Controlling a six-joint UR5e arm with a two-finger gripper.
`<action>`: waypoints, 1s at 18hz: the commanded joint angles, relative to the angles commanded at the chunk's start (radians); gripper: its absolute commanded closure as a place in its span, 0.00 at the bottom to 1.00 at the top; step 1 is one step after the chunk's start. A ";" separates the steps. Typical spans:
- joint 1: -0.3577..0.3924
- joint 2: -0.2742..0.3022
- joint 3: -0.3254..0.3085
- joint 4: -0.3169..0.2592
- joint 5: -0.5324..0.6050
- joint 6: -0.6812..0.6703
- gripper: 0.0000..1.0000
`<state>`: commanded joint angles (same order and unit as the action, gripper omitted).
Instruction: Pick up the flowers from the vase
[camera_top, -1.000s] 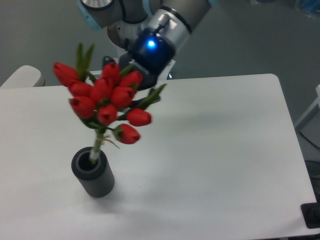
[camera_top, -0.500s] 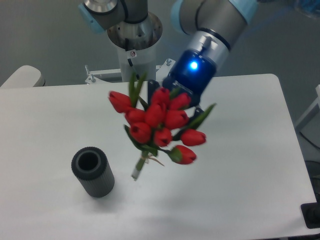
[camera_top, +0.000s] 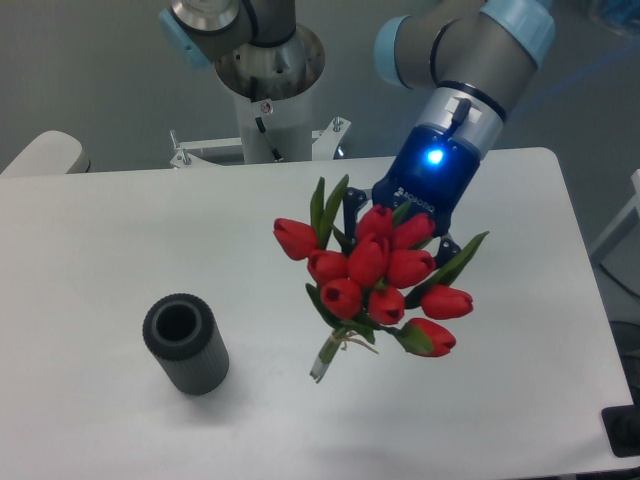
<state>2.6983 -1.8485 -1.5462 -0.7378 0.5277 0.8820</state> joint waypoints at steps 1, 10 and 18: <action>-0.002 0.000 -0.005 0.000 0.002 -0.002 0.76; -0.028 0.003 0.008 -0.002 0.086 -0.003 0.76; -0.032 -0.008 0.017 0.000 0.090 0.012 0.76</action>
<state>2.6661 -1.8561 -1.5294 -0.7378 0.6182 0.8943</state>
